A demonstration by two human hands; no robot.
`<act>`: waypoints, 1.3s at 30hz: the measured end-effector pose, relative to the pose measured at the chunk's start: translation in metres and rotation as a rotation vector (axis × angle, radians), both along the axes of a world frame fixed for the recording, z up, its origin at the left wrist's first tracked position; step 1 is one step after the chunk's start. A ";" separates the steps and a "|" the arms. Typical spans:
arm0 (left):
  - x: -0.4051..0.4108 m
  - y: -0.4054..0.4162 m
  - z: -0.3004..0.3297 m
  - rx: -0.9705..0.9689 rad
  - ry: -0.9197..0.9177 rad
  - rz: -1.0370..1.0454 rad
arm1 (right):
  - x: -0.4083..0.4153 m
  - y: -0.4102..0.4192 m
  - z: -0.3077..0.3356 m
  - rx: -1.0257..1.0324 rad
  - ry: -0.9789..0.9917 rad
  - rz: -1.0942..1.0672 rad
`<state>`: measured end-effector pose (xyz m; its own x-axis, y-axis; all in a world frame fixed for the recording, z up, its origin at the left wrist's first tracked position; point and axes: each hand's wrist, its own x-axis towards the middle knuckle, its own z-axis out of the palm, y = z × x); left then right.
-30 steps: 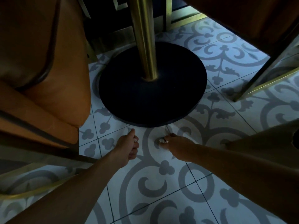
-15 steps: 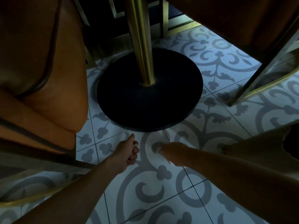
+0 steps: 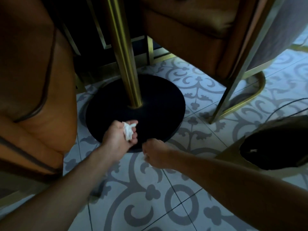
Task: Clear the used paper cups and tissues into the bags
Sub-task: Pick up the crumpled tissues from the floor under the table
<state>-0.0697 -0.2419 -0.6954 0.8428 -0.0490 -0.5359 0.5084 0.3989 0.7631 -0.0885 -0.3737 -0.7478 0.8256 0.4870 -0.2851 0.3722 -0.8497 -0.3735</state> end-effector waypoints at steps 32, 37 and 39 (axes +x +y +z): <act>-0.059 -0.234 0.132 0.387 -1.057 -0.743 | -0.113 -0.325 0.235 0.258 -0.543 -0.682; -0.073 -0.251 0.099 0.643 -1.237 -0.804 | -0.115 -0.340 0.197 0.197 -0.452 -0.752; -0.075 -0.254 0.088 0.750 -1.287 -0.787 | -0.113 -0.344 0.183 0.169 -0.430 -0.758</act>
